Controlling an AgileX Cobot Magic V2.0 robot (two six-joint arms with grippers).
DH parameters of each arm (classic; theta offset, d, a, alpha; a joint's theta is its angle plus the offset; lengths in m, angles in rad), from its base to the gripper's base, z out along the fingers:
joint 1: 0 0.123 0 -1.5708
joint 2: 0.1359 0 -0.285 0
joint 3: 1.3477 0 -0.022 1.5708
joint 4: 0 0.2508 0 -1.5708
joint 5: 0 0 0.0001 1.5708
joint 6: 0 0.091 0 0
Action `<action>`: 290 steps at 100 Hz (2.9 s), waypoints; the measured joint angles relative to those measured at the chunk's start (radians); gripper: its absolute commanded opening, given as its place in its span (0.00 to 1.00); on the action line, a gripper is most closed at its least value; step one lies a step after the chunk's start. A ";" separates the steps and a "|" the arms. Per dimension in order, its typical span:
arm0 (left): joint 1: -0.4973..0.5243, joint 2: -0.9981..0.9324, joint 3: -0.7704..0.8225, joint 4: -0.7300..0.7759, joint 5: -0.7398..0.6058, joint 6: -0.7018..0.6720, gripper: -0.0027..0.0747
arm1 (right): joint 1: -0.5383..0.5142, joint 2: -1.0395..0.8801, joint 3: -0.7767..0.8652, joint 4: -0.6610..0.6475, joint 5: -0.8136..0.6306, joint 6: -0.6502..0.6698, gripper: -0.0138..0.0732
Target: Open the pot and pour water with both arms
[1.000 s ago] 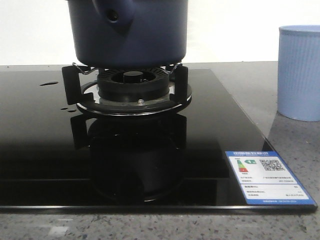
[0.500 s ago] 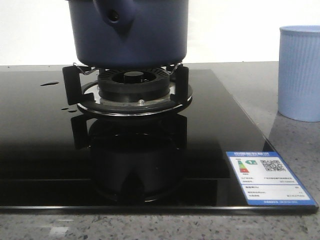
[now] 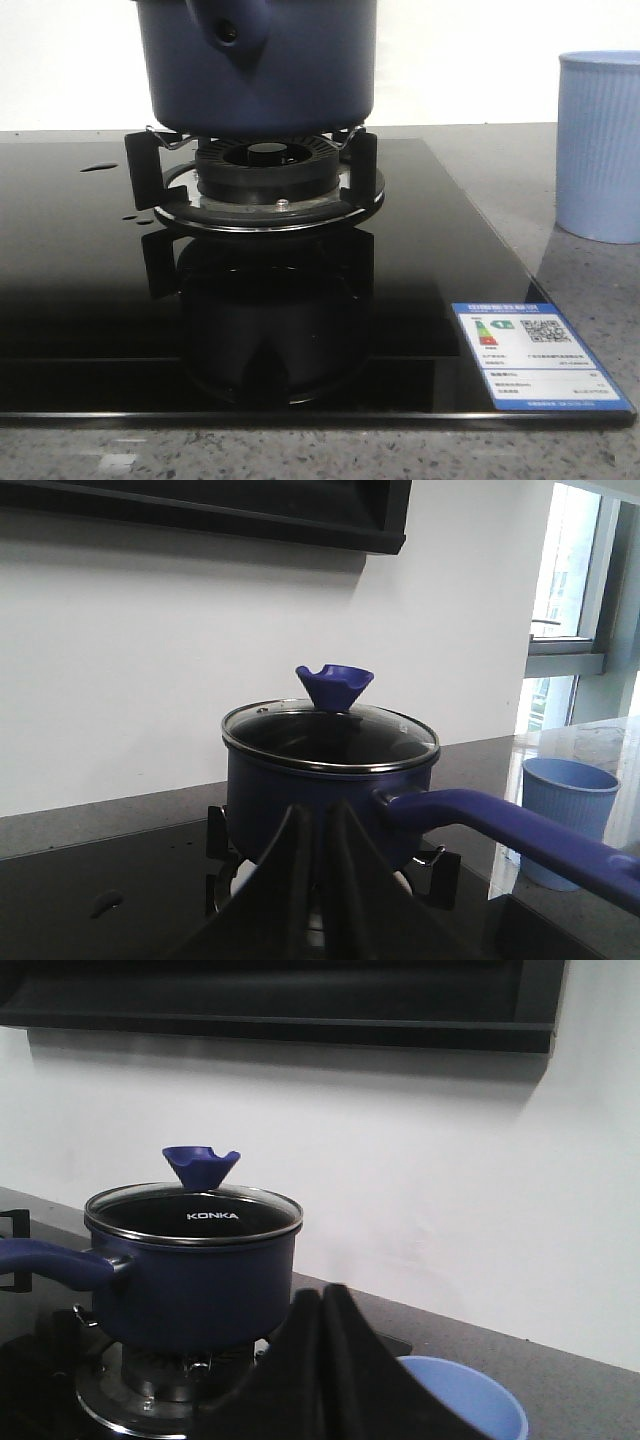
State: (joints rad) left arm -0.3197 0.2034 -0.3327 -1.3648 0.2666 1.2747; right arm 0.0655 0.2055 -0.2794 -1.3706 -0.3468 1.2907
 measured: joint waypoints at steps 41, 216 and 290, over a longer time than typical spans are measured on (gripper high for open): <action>0.000 0.000 0.039 0.335 -0.137 -0.179 0.01 | 0.000 0.000 0.000 0.000 0.000 0.000 0.08; 0.119 -0.207 0.333 1.440 0.068 -1.350 0.01 | 0.000 -0.002 0.000 0.000 0.000 0.001 0.08; 0.119 -0.207 0.333 1.440 0.068 -1.350 0.01 | 0.000 -0.002 0.108 -0.448 0.118 0.502 0.08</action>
State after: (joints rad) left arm -0.2006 -0.0038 0.0000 0.0752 0.3347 -0.0755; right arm 0.0655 0.2039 -0.1717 -1.8186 -0.2291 1.7924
